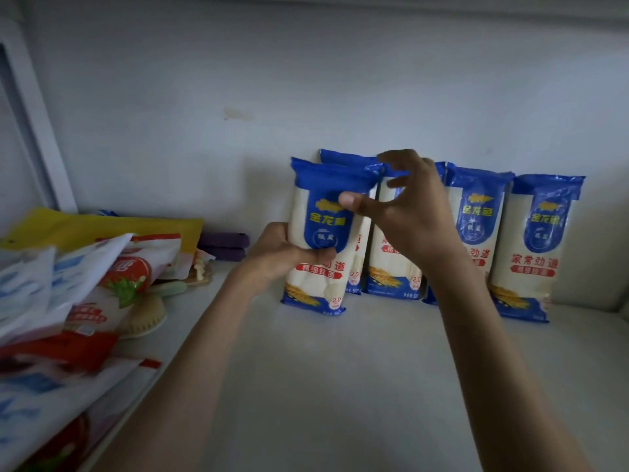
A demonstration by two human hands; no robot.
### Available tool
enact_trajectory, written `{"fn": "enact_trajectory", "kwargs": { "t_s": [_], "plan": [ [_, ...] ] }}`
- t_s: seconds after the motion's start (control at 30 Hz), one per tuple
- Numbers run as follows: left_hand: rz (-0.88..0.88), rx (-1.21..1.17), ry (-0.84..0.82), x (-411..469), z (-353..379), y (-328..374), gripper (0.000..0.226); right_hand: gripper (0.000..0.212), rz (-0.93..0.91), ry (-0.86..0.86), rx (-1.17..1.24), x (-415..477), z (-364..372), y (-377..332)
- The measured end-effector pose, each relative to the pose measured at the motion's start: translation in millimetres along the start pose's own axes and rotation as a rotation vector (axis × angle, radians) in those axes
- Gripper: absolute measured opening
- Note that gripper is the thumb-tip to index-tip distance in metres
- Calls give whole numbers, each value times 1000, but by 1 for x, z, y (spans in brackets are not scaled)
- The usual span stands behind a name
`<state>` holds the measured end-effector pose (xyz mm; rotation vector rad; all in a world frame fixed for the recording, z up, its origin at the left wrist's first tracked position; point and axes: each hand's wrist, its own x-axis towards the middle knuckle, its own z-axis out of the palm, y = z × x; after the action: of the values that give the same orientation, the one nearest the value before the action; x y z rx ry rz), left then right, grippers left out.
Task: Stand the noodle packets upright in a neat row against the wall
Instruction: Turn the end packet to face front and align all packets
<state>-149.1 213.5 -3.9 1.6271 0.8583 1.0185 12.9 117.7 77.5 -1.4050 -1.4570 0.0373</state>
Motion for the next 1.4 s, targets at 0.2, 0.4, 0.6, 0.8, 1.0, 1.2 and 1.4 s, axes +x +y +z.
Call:
{"fn": "enact_trajectory", "kwargs": {
  "t_s": [0.2,0.4,0.6,0.8,1.0,1.2,1.4],
  "plan": [
    [-13,-81,67,1,-6,-6,74,52,352,-651,-4,-16,33,41],
    [-70,-5,-52,2,-15,-7,81,48,427,-462,158,-33,73,62],
    [-168,179,-18,0,-29,-29,65,43,445,-433,189,-35,73,62],
    [-112,214,77,0,-33,-27,47,36,488,-413,229,-34,81,63],
    [-110,192,216,-2,-53,-35,39,33,412,-289,250,-52,117,51],
    [-55,216,358,-1,-55,-48,35,25,386,-170,153,-55,144,44],
    [-150,310,353,1,-67,-53,51,21,380,-125,-13,-42,157,42]
  ]
}}
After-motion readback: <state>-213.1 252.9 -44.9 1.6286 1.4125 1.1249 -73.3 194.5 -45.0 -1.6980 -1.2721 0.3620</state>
